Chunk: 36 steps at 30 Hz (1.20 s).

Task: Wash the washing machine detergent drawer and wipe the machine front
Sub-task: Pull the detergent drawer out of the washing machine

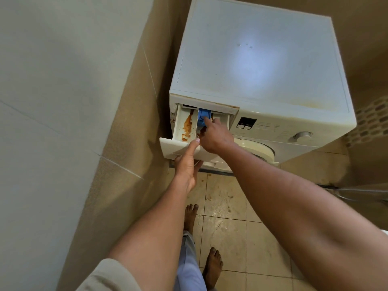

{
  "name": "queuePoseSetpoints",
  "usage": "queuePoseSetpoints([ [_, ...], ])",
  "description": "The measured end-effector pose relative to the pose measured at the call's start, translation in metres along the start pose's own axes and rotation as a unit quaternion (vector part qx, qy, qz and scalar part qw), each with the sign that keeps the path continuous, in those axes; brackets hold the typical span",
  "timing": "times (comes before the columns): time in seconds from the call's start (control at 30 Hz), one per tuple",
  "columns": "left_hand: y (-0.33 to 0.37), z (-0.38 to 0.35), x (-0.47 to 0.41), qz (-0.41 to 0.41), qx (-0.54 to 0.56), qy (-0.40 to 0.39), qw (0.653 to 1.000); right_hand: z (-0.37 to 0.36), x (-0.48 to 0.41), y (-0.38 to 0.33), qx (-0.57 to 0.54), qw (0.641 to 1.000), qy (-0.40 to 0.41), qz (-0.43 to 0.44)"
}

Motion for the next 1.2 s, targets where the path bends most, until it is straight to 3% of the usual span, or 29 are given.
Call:
queuePoseSetpoints([
  [0.37, 0.001, -0.002, -0.001, 0.028, 0.012, 0.009, 0.999, 0.0, -0.026, -0.003, 0.067, 0.995, -0.062, 0.029],
  [0.83, -0.03, 0.031, 0.027, 0.04, 0.022, 0.019, 0.999, -0.033, 0.038, -0.016, 0.02, 1.0, -0.007, 0.002],
  [1.03, -0.053, 0.047, 0.06, 0.037, 0.074, -0.014, 0.996, -0.033, 0.107, -0.028, 0.008, 0.997, 0.075, 0.03],
  [1.2, -0.062, 0.039, 0.089, 0.046, 0.075, -0.009, 0.996, 0.002, 0.167, 0.004, -0.083, 0.97, 0.227, -0.005],
])
Point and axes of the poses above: each hand's wrist, its own x-axis away from the middle knuckle, its own z-axis out of the back of the hand, y = z × x, the point moved 7 cm from there along -x, towards the middle knuckle, and after that the axes turned 13 degrees about z, right-handed, at the moved point
